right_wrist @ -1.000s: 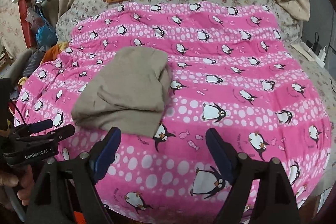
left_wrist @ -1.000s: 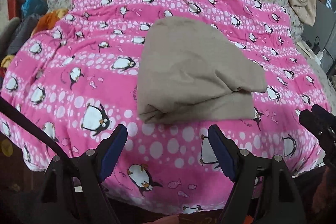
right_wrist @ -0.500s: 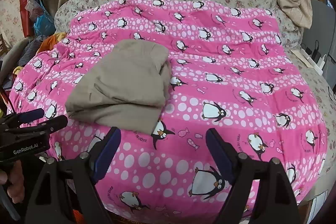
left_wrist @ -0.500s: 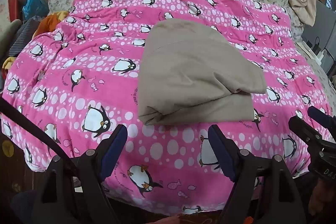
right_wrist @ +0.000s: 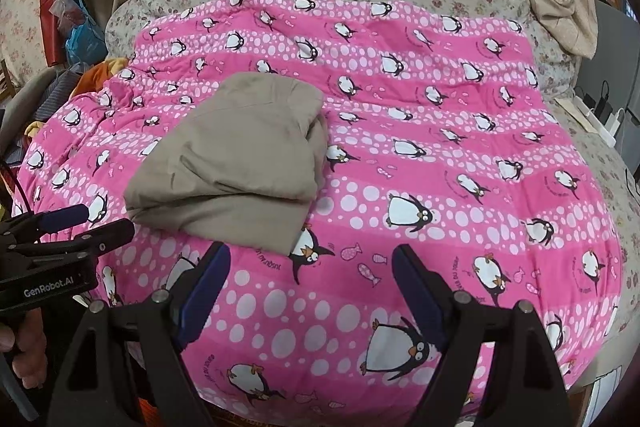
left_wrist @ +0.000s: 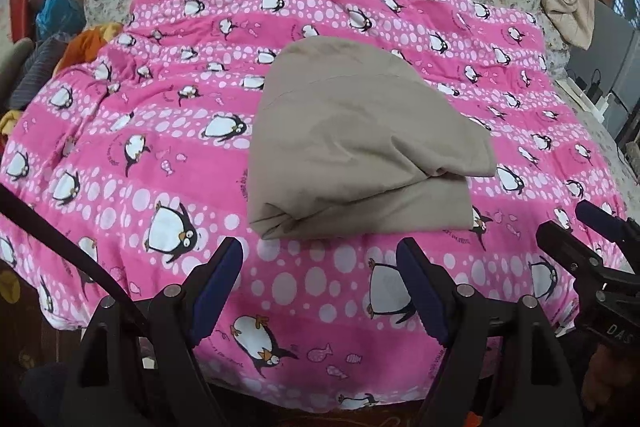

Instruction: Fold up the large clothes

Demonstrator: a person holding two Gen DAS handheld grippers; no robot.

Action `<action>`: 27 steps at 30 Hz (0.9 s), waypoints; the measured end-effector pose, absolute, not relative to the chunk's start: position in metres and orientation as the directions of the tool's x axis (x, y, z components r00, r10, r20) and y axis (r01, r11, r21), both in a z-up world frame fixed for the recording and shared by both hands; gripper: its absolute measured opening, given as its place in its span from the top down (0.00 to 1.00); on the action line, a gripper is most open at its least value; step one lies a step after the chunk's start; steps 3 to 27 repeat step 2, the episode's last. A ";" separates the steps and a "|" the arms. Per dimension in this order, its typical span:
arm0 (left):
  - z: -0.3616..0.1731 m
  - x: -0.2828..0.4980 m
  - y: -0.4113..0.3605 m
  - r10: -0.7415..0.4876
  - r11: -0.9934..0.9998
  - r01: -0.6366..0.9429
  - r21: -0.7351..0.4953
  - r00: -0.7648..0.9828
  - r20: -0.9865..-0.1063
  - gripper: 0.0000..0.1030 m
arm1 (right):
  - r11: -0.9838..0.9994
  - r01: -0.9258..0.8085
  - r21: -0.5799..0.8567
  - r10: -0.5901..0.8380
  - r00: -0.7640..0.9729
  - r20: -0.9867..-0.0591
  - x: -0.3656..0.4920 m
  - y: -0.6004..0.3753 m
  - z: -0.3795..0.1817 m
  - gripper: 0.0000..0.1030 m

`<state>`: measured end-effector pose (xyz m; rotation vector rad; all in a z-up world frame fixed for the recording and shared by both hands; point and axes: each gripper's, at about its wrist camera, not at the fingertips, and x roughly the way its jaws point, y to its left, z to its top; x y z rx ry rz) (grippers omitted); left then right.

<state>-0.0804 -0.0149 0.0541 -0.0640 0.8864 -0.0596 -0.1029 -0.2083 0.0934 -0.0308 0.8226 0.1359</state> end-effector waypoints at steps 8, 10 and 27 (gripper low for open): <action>0.054 -0.080 -0.016 -0.088 0.996 0.035 -0.084 0.632 -0.770 0.40 | 0.991 -0.131 0.026 0.108 0.672 -0.733 -0.103 -0.208 0.094 0.17; 0.054 -0.080 -0.016 -0.088 0.996 0.035 -0.084 0.632 -0.770 0.40 | 0.991 -0.131 0.026 0.108 0.672 -0.733 -0.103 -0.208 0.094 0.17; 0.054 -0.080 -0.016 -0.088 0.996 0.035 -0.084 0.632 -0.770 0.40 | 0.991 -0.131 0.026 0.108 0.672 -0.733 -0.103 -0.208 0.094 0.17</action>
